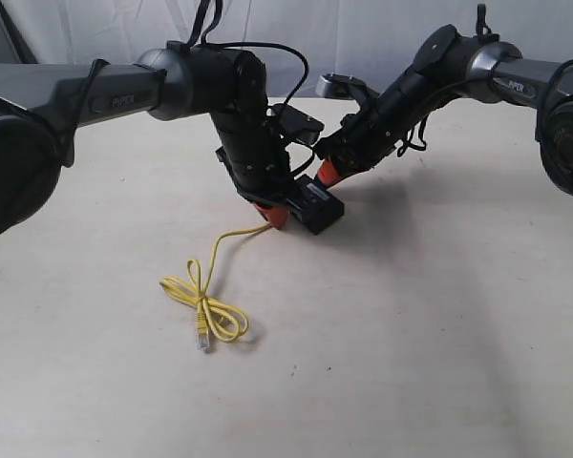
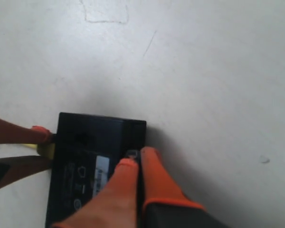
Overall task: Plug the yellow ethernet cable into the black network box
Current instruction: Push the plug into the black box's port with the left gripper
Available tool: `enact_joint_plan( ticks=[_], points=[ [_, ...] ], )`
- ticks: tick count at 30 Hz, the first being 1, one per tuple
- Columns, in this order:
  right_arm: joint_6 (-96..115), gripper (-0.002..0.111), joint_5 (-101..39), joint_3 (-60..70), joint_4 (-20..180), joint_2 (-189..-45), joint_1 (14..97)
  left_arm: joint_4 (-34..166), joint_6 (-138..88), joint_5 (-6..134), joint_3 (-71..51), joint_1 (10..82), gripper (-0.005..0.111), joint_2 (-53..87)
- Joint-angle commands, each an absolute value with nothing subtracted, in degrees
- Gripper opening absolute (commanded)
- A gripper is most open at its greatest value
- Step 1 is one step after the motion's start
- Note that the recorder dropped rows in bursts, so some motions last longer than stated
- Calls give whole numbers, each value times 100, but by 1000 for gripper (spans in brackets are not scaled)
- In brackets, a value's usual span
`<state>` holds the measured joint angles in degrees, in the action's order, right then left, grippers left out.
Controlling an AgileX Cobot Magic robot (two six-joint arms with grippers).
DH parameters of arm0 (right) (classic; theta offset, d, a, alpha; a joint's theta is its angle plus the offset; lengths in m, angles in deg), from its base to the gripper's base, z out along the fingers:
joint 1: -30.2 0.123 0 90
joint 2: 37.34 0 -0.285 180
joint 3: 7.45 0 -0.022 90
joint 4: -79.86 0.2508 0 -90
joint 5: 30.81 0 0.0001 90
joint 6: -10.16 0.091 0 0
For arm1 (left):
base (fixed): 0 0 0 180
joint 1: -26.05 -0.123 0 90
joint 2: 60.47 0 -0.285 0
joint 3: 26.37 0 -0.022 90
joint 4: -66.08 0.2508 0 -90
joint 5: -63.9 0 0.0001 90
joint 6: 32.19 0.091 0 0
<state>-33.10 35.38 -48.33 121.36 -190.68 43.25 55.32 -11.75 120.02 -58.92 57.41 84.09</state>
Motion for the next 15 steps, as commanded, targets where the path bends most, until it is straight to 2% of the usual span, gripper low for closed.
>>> enact_joint_plan(
  ticks=[1, 15],
  points=[
    [-3337, -1, 3916, -4821, 12384, -19064, 4396, 5117, -1231, 11362, -5939, 5758, 0, 8393],
    [-3337, -1, 3916, -4821, 12271, -19064, 4224, 5566, -1184, 11672, -5939, 5758, 0, 8393]
  ],
)
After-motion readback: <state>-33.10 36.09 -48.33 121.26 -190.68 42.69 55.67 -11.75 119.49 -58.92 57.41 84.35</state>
